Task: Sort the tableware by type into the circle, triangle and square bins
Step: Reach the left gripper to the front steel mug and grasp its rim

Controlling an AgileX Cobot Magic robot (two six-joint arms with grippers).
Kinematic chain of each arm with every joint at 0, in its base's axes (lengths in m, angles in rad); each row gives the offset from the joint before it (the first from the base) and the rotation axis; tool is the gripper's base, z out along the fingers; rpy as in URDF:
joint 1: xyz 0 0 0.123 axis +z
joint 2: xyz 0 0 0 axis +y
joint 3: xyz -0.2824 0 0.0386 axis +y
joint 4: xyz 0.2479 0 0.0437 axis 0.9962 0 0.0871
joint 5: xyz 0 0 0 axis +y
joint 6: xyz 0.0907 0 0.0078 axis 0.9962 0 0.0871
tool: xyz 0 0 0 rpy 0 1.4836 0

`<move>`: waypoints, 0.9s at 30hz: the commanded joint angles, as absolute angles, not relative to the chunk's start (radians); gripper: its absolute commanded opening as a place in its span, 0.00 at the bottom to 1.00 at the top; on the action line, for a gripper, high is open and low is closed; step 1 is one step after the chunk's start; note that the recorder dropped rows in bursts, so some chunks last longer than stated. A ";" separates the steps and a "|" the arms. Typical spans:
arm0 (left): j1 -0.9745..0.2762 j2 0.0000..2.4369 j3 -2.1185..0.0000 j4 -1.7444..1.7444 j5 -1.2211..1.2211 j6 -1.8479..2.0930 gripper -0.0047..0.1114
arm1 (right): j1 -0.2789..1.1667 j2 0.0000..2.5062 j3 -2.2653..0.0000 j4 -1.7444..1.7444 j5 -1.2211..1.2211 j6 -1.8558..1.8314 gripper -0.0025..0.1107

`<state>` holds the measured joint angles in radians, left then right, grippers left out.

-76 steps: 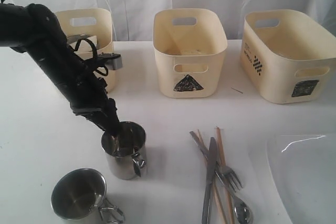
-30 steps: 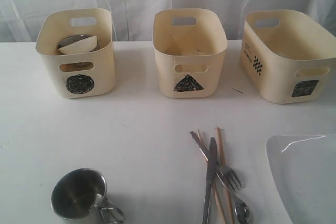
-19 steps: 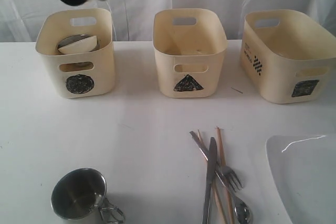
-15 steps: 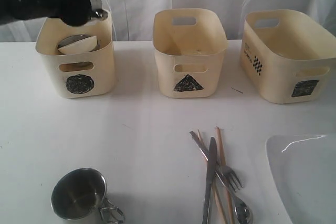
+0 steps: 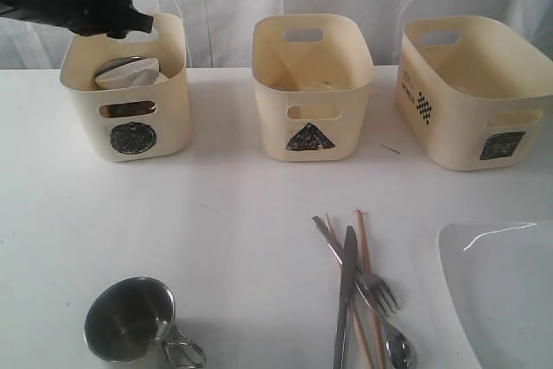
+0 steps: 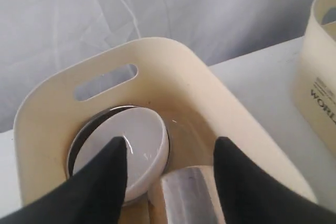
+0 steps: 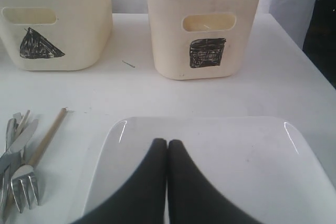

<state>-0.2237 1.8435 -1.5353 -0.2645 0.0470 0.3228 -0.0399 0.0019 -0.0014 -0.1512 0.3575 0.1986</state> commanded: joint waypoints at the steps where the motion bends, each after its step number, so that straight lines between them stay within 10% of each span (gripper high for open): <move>1: -0.223 1.697 -1.538 -0.273 0.358 0.310 0.51 | -0.040 0.000 0.000 -0.150 0.353 0.199 0.02; 13: -0.223 1.636 -1.394 -0.367 1.220 0.320 0.50 | -0.040 0.000 0.000 -0.150 0.353 0.229 0.02; 27: -0.223 1.636 -0.861 -0.887 0.882 1.097 0.50 | -0.040 0.000 0.000 -0.150 0.353 0.223 0.02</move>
<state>-0.2237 1.6418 -0.9293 -0.7799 0.9199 0.9147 -0.0399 0.0019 -0.0014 -0.1512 0.3575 0.2181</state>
